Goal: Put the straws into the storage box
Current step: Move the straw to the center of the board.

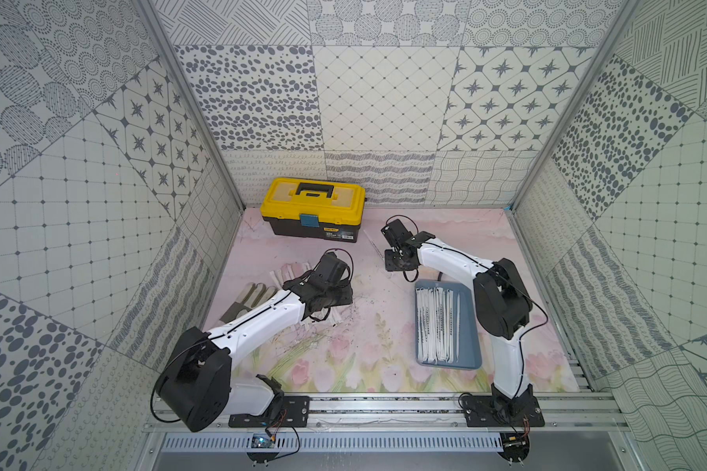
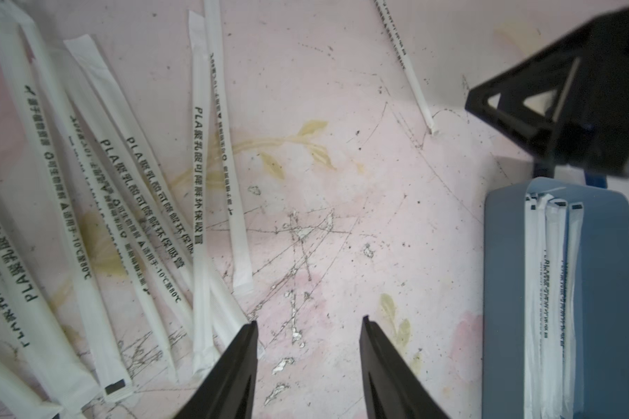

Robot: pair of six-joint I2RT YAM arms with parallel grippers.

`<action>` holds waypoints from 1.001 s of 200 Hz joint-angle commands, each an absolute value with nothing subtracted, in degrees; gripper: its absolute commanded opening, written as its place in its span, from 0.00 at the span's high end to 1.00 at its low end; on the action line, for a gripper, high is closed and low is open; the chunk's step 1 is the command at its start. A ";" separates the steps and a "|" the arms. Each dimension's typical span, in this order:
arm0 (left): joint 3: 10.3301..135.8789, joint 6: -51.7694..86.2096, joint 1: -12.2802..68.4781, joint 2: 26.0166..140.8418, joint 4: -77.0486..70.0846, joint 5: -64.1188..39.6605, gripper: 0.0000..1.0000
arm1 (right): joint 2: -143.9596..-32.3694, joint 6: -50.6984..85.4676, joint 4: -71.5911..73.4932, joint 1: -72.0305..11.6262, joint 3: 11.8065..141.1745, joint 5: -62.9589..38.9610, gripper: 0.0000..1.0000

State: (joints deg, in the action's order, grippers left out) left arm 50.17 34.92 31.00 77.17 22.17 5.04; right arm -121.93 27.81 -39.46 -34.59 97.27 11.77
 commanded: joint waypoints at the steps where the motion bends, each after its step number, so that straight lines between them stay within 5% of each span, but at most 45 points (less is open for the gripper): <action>1: 46.09 37.78 30.15 73.43 25.99 6.65 0.50 | -128.10 23.86 -39.30 -33.84 105.83 10.73 0.56; 48: 45.93 36.17 30.15 72.92 23.20 4.56 0.51 | -140.95 21.80 -47.45 -33.51 121.79 11.34 0.60; 91: 45.92 35.83 30.15 73.24 21.13 3.37 0.52 | -140.87 21.66 -46.58 -34.26 119.37 10.50 0.77; 132: 46.38 35.61 30.15 73.93 20.62 2.77 0.52 | -134.99 24.17 -41.67 -36.16 108.09 9.71 0.88; 200: 47.03 35.06 30.15 74.44 20.07 2.52 0.53 | -115.24 33.29 -39.26 -43.11 80.42 6.55 0.87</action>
State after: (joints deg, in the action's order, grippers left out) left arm 46.11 36.16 30.59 74.22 21.52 3.29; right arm -122.32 27.81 -35.99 -39.31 90.15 9.43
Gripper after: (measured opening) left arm 0.475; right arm 0.129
